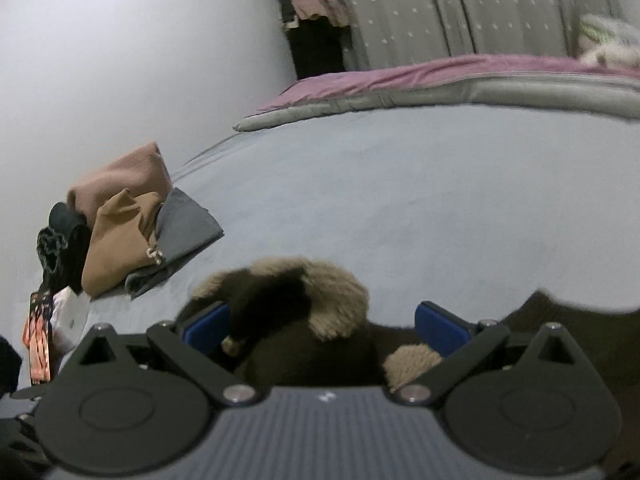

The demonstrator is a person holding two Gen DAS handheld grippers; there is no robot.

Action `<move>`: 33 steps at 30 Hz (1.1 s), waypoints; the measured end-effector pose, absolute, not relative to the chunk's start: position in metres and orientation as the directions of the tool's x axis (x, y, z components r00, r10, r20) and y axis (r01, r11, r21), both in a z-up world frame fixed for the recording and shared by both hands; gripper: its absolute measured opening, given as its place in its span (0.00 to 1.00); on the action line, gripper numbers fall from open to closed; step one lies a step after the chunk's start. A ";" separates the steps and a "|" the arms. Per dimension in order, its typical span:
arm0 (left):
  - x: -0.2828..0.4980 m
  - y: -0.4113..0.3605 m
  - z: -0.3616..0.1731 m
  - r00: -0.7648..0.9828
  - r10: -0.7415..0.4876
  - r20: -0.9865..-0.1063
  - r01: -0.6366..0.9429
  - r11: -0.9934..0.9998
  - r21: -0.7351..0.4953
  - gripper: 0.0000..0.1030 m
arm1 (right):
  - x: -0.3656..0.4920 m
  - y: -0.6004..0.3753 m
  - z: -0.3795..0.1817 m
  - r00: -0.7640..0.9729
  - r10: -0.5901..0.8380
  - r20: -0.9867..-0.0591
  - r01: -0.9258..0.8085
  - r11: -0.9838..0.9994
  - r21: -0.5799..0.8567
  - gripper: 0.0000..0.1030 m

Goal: Fold clothes
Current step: 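Grasp the other sleeve with the left tool and fold it over the body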

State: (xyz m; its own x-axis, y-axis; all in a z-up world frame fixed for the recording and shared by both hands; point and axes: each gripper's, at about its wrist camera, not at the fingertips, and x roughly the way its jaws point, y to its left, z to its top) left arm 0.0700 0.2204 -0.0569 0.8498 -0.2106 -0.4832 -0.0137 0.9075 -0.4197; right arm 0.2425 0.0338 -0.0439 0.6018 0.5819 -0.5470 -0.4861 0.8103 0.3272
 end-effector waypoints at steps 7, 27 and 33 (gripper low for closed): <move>0.070 0.232 -0.060 0.864 -0.175 -0.471 -0.054 0.899 -0.434 0.81 | 0.252 0.020 -0.072 0.567 0.596 -0.568 -0.447 0.802 0.395 1.00; 0.088 0.245 -0.093 0.812 -0.073 -0.579 -0.239 0.864 -0.443 0.18 | 0.260 -0.007 -0.079 0.553 0.625 -0.551 -0.393 0.779 0.489 1.00; 0.077 0.257 -0.064 0.858 0.116 -0.500 -0.330 0.871 -0.364 0.15 | 0.259 -0.008 -0.075 0.564 0.632 -0.532 -0.395 0.772 0.498 1.00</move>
